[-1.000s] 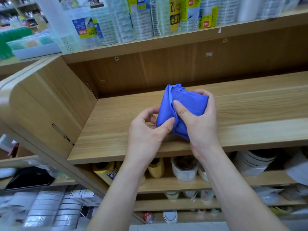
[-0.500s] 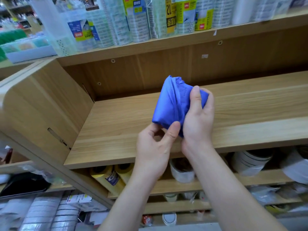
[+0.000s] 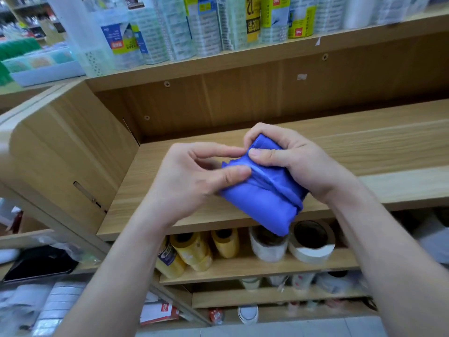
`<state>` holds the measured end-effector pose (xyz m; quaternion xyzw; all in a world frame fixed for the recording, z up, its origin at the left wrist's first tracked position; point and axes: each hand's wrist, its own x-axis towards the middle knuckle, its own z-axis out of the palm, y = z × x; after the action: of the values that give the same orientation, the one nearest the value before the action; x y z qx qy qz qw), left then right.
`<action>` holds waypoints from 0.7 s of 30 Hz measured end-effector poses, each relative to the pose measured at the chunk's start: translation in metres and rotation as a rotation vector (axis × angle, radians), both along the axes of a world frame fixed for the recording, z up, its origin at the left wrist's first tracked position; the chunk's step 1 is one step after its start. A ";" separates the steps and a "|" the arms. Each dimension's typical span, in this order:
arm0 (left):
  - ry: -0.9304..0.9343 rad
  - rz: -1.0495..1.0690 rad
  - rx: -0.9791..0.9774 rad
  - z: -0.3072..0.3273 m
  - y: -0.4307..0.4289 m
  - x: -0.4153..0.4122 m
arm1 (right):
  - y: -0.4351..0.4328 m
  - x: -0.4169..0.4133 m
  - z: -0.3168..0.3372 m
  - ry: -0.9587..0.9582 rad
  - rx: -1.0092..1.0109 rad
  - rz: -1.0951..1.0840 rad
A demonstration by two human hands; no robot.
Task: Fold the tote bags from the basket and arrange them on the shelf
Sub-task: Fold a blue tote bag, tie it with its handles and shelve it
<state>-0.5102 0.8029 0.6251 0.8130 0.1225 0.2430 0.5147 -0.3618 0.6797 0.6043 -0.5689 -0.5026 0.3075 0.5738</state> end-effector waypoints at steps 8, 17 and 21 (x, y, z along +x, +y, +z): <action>-0.024 0.006 -0.033 0.002 0.009 0.015 | 0.011 -0.027 -0.026 0.386 0.041 0.077; 0.050 -0.130 0.333 -0.016 0.001 0.003 | -0.001 -0.005 -0.023 0.168 -0.146 -0.087; -0.025 -0.006 0.396 -0.025 -0.001 0.015 | 0.002 -0.010 -0.022 0.075 -0.176 -0.124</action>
<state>-0.4954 0.8014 0.5998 0.8957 0.0634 0.2709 0.3468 -0.3718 0.6818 0.5825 -0.6353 -0.4155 0.3355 0.5578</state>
